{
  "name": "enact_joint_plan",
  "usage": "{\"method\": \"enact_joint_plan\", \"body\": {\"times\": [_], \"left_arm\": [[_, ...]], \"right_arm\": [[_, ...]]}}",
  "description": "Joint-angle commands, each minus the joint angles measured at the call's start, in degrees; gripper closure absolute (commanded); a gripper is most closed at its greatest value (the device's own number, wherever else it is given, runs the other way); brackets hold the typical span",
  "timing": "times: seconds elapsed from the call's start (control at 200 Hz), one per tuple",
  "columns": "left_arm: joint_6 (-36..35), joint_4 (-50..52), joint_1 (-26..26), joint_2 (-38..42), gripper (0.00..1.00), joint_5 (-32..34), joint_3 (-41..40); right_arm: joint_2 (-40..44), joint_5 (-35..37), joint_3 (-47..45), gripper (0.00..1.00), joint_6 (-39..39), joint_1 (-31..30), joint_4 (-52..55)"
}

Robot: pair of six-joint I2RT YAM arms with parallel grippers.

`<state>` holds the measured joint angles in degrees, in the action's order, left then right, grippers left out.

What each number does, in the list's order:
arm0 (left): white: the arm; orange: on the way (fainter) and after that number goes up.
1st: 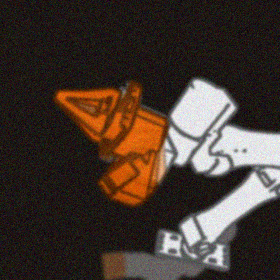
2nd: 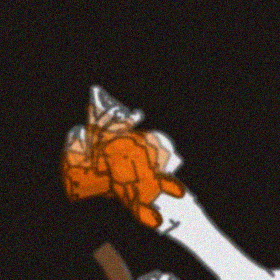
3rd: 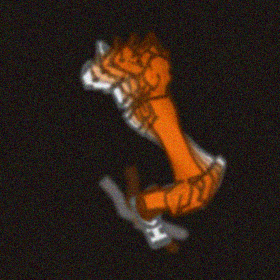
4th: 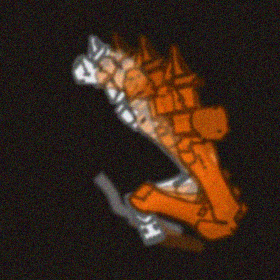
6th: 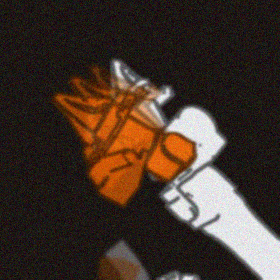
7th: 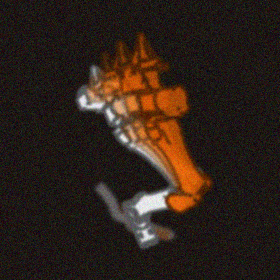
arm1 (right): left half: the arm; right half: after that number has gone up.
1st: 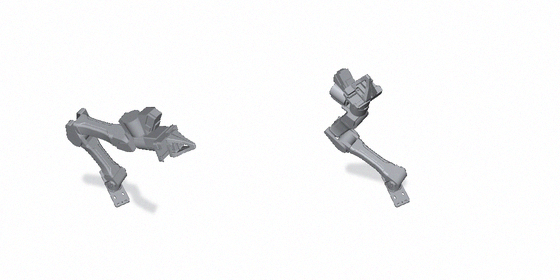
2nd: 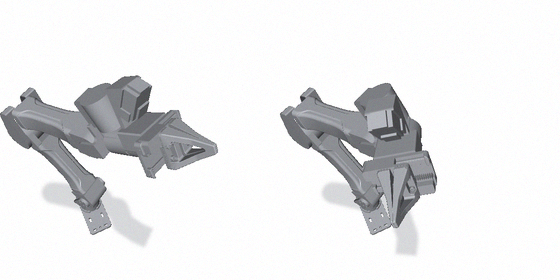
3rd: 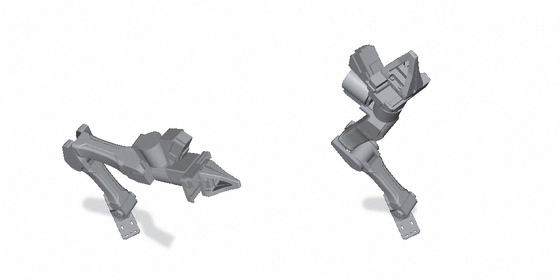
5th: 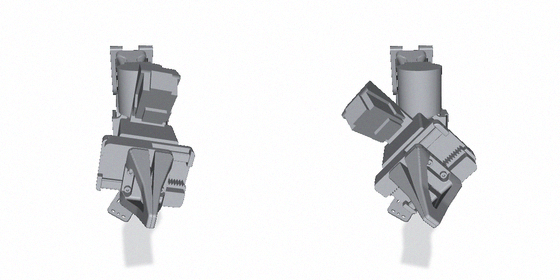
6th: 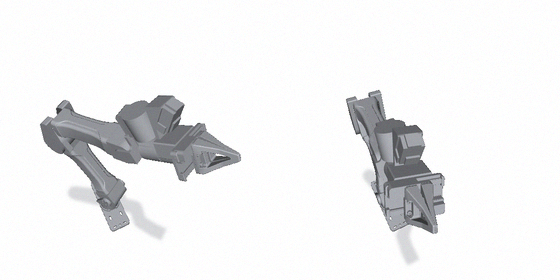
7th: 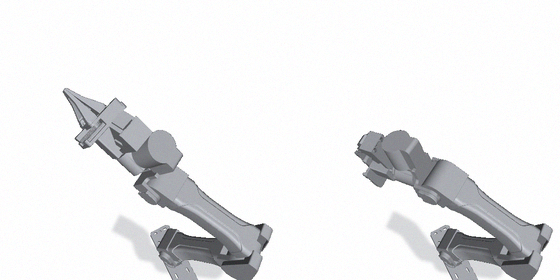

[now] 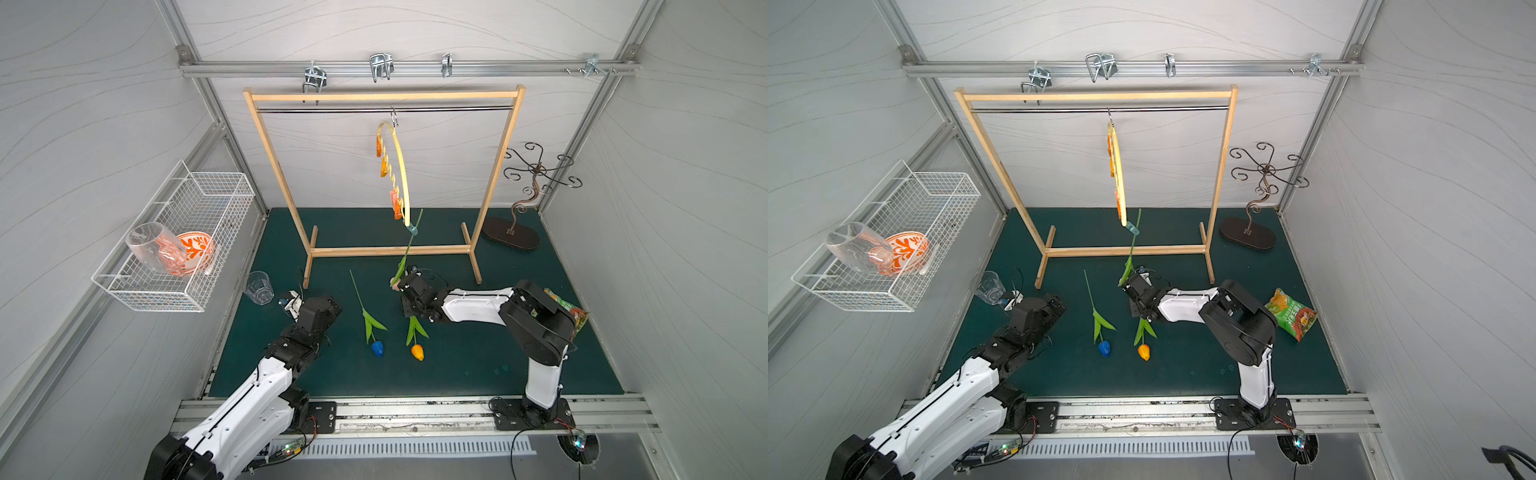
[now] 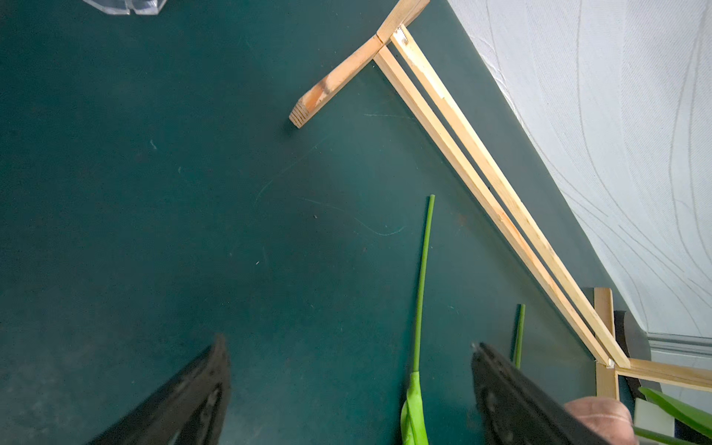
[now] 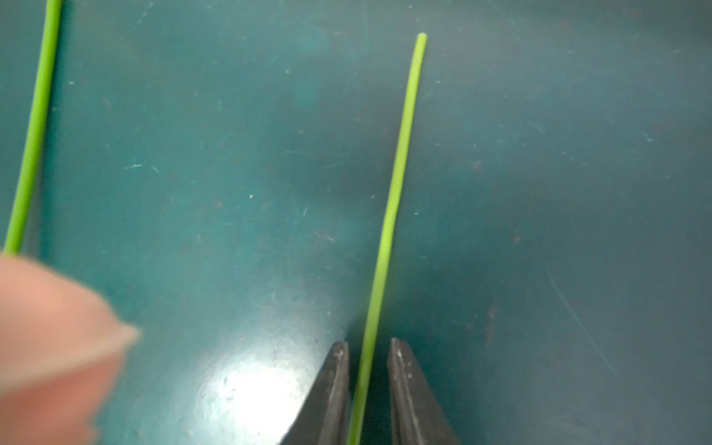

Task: Dry the flowers on a clothes hanger
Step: Pick up the flower at the center of the board.

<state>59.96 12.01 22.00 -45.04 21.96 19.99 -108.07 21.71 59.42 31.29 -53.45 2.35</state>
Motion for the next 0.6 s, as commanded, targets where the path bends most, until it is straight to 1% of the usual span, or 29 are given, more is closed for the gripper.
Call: {"method": "enact_joint_plan", "body": {"times": [0.0, 0.025, 0.15, 0.38, 0.51, 0.595], "left_arm": [[-1.21, -2.69, -0.29, 0.64, 0.02, -0.11, 0.14], [-1.25, -2.67, -0.29, 0.59, 0.02, -0.03, 0.07], [-1.30, -2.69, -0.29, 0.65, 0.02, -0.13, 0.14], [-1.58, -2.61, -0.29, 0.90, 0.02, -0.05, 0.13], [-1.86, -2.59, -0.29, 1.16, 0.02, -0.01, 0.23], [-2.18, -2.77, -0.29, 1.51, 0.02, -0.15, 0.15]], "right_arm": [[1.16, 3.69, -2.97, 0.89, 3.59, -1.34, 4.45], [1.67, 4.73, -3.44, 0.91, 4.31, -1.66, 4.73], [4.28, 8.50, -5.87, 0.93, 6.51, -2.70, 5.38], [10.86, 10.33, -8.54, 1.00, 6.18, -2.75, 5.98], [18.64, 10.37, -11.36, 1.00, 5.39, -2.79, 6.54], [25.50, 8.53, -14.72, 1.00, 4.87, -2.77, 4.97]]}}
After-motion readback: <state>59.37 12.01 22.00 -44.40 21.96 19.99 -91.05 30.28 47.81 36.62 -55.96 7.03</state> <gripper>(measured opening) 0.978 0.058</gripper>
